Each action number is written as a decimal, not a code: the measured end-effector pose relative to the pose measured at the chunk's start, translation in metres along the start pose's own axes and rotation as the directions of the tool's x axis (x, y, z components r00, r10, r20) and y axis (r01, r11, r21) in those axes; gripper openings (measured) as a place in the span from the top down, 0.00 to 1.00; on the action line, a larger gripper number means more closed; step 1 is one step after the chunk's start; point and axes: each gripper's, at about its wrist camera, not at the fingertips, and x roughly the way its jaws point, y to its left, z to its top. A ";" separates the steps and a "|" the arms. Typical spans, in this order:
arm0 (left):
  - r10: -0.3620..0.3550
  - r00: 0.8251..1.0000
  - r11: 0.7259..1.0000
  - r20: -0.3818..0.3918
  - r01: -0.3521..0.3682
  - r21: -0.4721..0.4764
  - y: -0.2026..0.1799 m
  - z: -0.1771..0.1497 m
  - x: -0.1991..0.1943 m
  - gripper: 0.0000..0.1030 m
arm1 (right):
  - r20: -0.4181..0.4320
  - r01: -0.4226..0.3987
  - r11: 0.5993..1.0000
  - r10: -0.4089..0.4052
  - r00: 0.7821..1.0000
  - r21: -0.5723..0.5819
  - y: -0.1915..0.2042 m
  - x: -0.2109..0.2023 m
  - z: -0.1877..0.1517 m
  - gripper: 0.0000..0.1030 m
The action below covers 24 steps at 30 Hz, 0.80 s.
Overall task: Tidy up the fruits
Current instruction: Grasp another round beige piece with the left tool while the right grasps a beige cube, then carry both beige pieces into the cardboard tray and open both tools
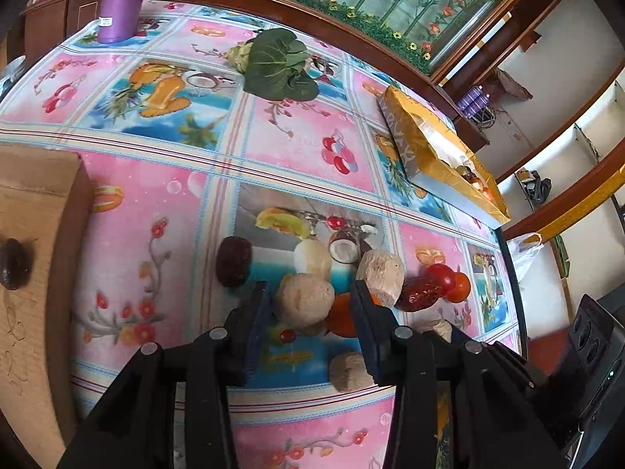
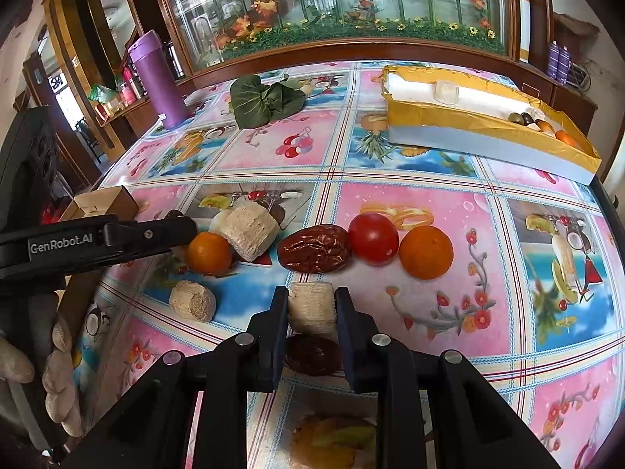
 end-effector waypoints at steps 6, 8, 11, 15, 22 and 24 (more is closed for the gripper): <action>-0.004 1.000 1.000 0.011 0.004 -0.013 0.002 -0.002 -0.011 0.69 | 0.014 -0.005 1.000 0.005 1.000 0.007 -0.001 -0.011 -0.003 0.76; -0.005 1.000 1.000 0.022 0.005 -0.021 0.004 -0.004 -0.017 0.69 | 0.020 -0.003 1.000 0.003 1.000 0.007 -0.002 -0.015 -0.003 0.76; -0.019 0.999 0.999 0.037 0.020 -0.035 0.008 -0.007 -0.031 0.69 | 0.029 0.002 1.000 -0.002 1.000 0.007 0.000 -0.022 -0.004 0.76; -0.055 0.995 0.998 0.080 0.057 -0.020 0.008 -0.015 -0.066 0.69 | 0.043 0.002 1.000 -0.002 0.999 -0.005 0.007 -0.033 -0.005 0.76; -0.021 0.986 1.000 0.168 0.023 -0.005 0.051 -0.029 -0.143 0.68 | 0.082 -0.030 0.997 0.035 0.996 -0.068 0.046 -0.056 0.002 0.75; 0.046 0.980 0.999 0.194 -0.044 -0.013 0.074 -0.032 -0.163 0.68 | 0.087 -0.053 0.994 0.061 0.994 -0.091 0.063 -0.059 0.004 0.75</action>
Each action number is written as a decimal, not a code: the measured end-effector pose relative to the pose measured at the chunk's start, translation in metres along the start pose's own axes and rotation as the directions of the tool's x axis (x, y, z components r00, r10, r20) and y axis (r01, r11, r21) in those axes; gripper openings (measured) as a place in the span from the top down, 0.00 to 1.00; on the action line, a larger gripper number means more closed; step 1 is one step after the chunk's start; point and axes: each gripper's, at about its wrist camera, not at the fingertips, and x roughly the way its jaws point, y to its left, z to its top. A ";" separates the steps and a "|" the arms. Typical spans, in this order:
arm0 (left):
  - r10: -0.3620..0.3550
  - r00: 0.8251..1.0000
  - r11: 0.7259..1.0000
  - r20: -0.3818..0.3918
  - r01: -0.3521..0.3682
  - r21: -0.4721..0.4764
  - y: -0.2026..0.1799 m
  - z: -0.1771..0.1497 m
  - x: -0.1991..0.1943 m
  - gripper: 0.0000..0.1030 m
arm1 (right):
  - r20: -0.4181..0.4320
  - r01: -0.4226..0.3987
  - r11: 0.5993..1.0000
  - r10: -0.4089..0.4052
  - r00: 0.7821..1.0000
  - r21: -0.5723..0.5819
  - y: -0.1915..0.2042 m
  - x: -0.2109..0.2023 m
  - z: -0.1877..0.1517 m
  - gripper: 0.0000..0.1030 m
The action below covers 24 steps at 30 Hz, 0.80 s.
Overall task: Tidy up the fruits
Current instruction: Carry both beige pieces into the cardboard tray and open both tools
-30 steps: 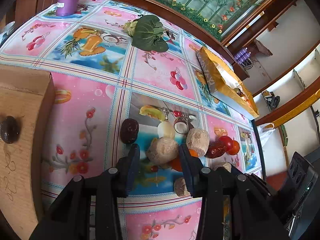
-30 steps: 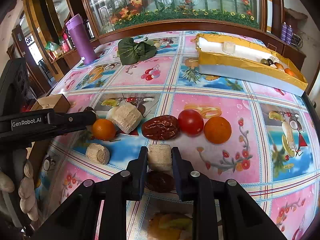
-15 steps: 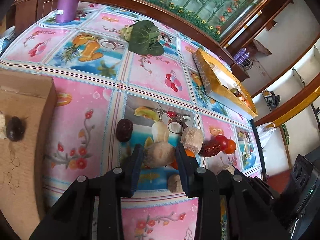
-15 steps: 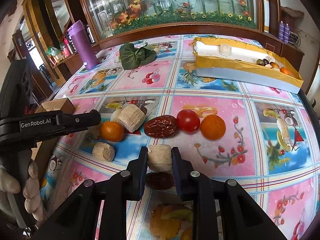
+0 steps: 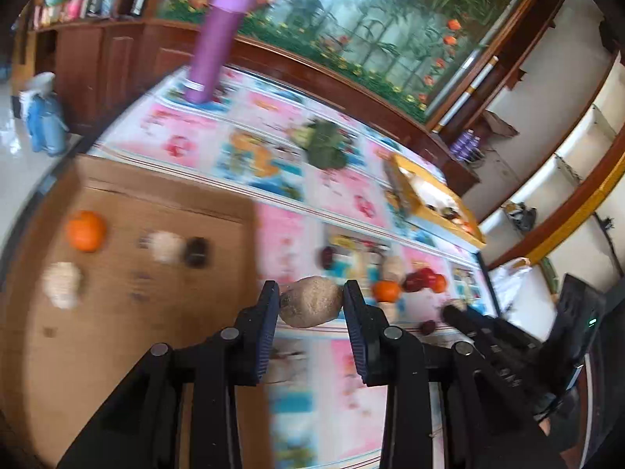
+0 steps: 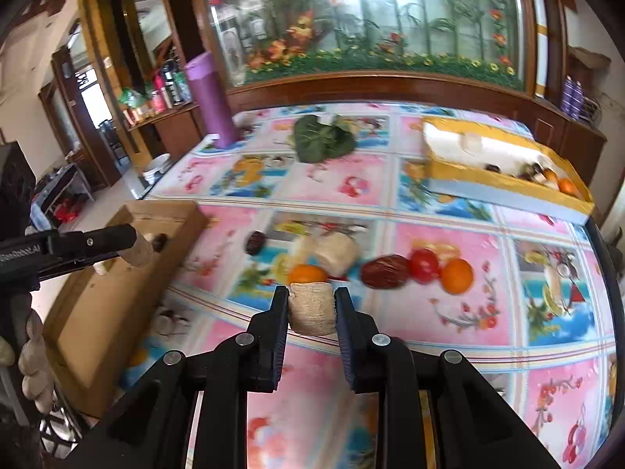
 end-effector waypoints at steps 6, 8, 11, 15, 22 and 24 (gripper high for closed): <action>0.137 0.991 0.985 -0.004 -0.136 -0.102 0.087 -0.007 -0.027 0.68 | -0.023 -0.092 0.993 0.090 0.996 -0.071 0.064 0.014 0.011 0.75; 0.151 0.988 0.979 -0.008 -0.151 -0.136 0.107 -0.012 -0.032 0.68 | -0.042 -0.124 0.988 0.121 0.992 -0.089 0.085 0.024 0.013 0.75; 0.149 0.989 0.975 -0.012 -0.149 -0.166 0.121 -0.018 -0.035 0.68 | -0.071 -0.160 0.980 0.152 0.986 -0.122 0.118 0.042 0.015 0.75; 0.129 0.992 0.977 -0.017 -0.130 -0.171 0.123 -0.016 -0.031 0.68 | -0.129 -0.205 0.968 0.187 0.974 -0.148 0.157 0.071 0.017 0.75; 0.139 0.988 0.977 -0.073 -0.149 -0.152 0.117 -0.004 -0.005 0.68 | -0.201 -0.201 0.960 0.162 0.966 -0.196 0.194 0.117 0.010 0.75; 0.142 0.986 0.976 -0.086 -0.154 -0.156 0.118 -0.002 0.001 0.68 | -0.205 -0.193 0.959 0.150 0.967 -0.210 0.199 0.124 0.010 0.75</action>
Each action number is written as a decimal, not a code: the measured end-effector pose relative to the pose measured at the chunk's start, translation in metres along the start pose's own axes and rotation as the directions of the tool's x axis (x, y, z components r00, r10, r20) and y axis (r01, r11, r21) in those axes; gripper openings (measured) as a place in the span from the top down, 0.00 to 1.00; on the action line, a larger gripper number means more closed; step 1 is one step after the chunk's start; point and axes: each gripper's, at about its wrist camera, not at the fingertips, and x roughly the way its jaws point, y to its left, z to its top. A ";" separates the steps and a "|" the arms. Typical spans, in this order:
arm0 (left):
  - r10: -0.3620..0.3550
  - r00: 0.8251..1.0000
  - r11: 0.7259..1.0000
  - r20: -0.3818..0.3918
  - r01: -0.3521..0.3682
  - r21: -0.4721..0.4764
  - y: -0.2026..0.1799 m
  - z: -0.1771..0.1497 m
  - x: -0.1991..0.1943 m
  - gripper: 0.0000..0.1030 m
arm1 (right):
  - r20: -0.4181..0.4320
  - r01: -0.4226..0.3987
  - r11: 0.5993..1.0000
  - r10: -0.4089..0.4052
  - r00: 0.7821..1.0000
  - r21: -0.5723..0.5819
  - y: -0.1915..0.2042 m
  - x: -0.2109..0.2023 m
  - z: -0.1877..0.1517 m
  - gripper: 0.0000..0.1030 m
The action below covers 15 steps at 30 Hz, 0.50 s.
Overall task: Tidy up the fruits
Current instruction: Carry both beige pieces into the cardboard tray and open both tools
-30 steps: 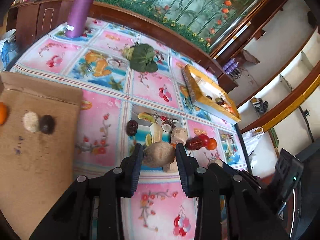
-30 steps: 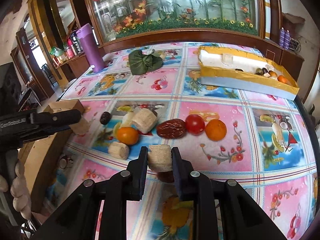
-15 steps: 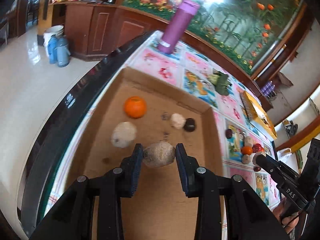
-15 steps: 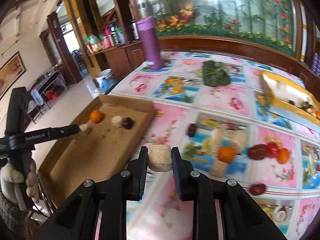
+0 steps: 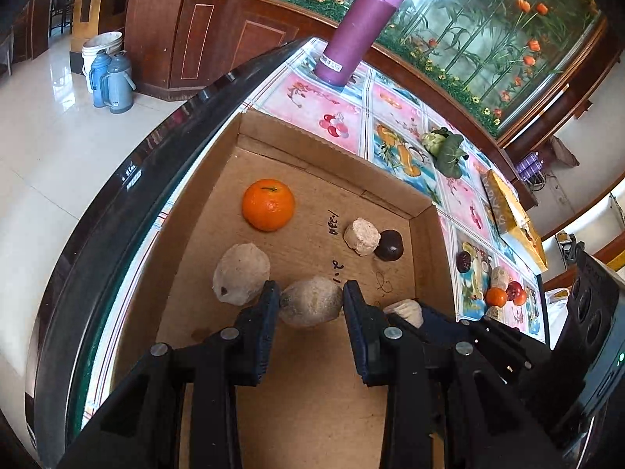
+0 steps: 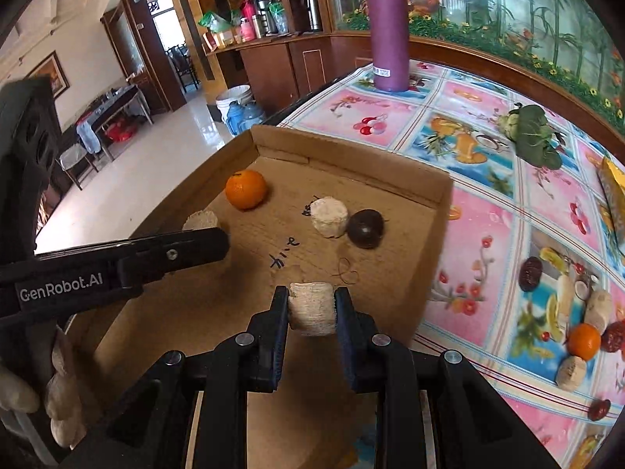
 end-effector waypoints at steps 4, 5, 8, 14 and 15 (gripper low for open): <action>0.009 1.000 1.000 -0.015 -0.009 -0.007 0.000 0.002 0.006 0.68 | -0.003 0.033 0.999 -0.033 0.999 -0.028 0.003 0.009 0.002 0.75; 0.009 1.000 1.000 -0.016 -0.009 -0.010 0.000 0.002 0.007 0.68 | -0.004 0.038 0.999 -0.039 0.999 -0.032 0.003 0.011 0.003 0.75; 0.008 1.000 1.000 -0.015 -0.009 -0.023 0.001 0.003 0.008 0.68 | 0.000 0.051 0.998 -0.051 0.999 -0.040 0.003 0.013 0.004 0.75; -0.003 1.000 0.998 -0.016 0.002 -0.057 0.005 0.004 0.006 0.61 | 0.026 0.071 0.996 -0.069 0.997 -0.056 0.003 0.011 0.005 0.73; -0.007 1.000 0.998 -0.016 0.006 -0.066 0.006 0.004 0.004 0.60 | 0.031 0.069 0.996 -0.067 0.997 -0.051 0.002 0.009 0.005 0.69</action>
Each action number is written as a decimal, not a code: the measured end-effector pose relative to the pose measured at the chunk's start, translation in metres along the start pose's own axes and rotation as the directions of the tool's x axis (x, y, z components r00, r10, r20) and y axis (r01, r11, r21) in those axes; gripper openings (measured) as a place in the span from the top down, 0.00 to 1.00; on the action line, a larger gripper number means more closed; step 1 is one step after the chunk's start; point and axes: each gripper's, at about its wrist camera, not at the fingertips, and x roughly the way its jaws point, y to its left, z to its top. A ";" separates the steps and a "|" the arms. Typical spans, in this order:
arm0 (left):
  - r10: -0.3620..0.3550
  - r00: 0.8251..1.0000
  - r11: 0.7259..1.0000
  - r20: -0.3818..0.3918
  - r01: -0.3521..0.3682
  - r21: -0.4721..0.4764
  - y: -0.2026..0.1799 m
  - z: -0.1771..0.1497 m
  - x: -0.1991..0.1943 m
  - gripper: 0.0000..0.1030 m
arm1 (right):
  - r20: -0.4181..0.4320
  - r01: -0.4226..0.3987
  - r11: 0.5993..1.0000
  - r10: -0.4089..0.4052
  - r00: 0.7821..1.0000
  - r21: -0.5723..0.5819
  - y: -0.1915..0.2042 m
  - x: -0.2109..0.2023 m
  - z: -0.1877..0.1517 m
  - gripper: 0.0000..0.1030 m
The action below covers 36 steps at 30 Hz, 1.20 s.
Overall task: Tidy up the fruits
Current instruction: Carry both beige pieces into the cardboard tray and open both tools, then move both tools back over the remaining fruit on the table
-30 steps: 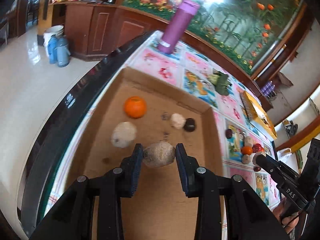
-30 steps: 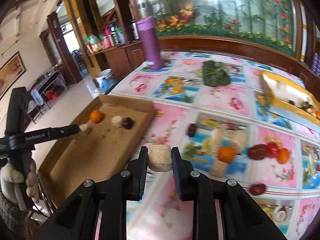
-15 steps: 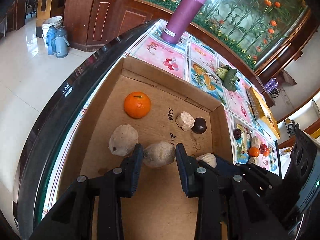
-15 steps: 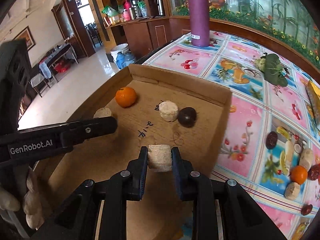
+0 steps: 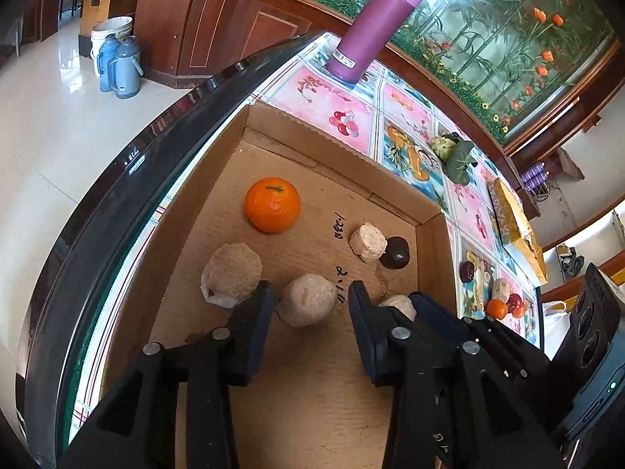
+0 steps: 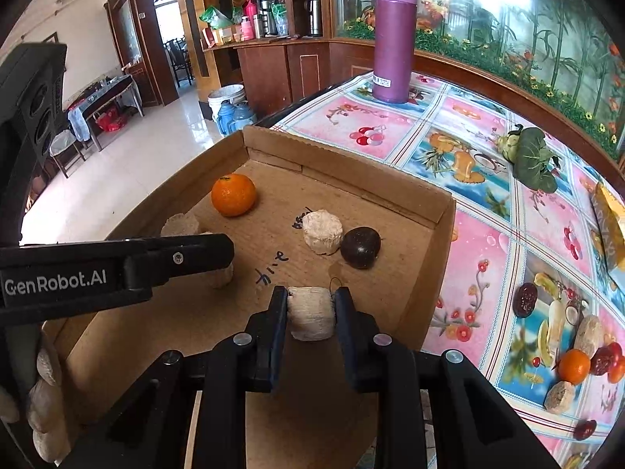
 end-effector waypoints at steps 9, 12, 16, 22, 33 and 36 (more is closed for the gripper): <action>-0.037 0.997 0.999 0.072 0.039 -0.022 -0.006 -0.007 -0.039 0.54 | 0.080 -0.020 0.997 0.014 0.997 0.071 -0.019 -0.040 -0.001 0.55; -0.045 0.987 0.999 0.151 0.048 -0.013 -0.012 -0.019 -0.068 0.45 | 0.118 -0.039 0.990 0.023 0.993 0.136 -0.036 -0.062 -0.008 0.51; 0.010 0.958 1.000 0.285 -0.015 0.017 -0.026 -0.045 -0.104 0.33 | 0.173 -0.087 0.960 0.041 0.984 0.268 -0.064 -0.092 -0.026 0.44; 0.181 0.871 0.968 0.457 -0.241 0.074 -0.058 -0.087 -0.124 0.15 | 0.233 -0.095 0.918 0.003 0.972 0.384 -0.078 -0.122 -0.067 0.36; 0.174 0.830 0.928 0.530 -0.318 0.192 -0.101 -0.115 -0.123 0.15 | 0.259 0.041 0.913 -0.158 0.953 0.407 -0.075 -0.141 -0.105 0.28; 0.145 0.843 0.936 0.517 -0.286 0.204 -0.102 -0.118 -0.122 0.15 | 0.268 0.060 0.918 -0.177 0.947 0.393 -0.074 -0.143 -0.106 0.26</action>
